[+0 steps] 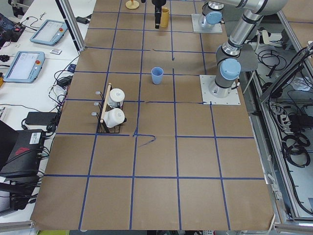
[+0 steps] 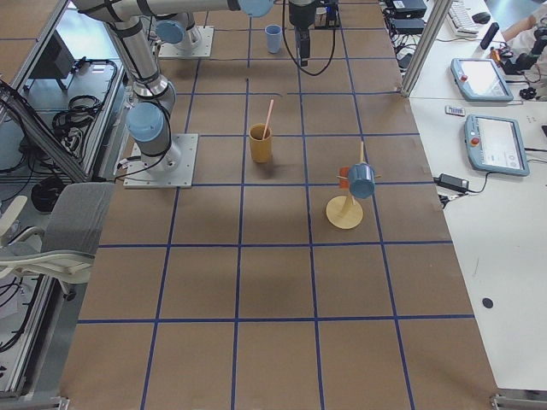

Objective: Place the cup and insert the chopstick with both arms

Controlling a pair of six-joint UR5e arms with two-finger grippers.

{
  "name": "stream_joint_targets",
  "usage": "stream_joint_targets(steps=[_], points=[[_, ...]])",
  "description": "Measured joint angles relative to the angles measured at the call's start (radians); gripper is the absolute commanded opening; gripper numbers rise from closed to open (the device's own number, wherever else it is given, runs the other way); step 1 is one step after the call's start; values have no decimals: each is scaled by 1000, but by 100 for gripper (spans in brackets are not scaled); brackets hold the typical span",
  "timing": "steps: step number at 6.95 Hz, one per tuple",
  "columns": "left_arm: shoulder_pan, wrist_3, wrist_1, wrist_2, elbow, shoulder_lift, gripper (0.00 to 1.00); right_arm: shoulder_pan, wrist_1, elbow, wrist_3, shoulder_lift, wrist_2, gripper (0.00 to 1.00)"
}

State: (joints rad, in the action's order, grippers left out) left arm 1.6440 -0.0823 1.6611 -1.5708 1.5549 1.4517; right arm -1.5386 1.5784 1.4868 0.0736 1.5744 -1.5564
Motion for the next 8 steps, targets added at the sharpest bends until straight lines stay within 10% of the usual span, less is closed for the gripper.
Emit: stream_joint_targets(steps=[8], points=[[0, 5, 14, 3, 3, -3, 100, 4, 1, 11, 5, -2, 3, 100]])
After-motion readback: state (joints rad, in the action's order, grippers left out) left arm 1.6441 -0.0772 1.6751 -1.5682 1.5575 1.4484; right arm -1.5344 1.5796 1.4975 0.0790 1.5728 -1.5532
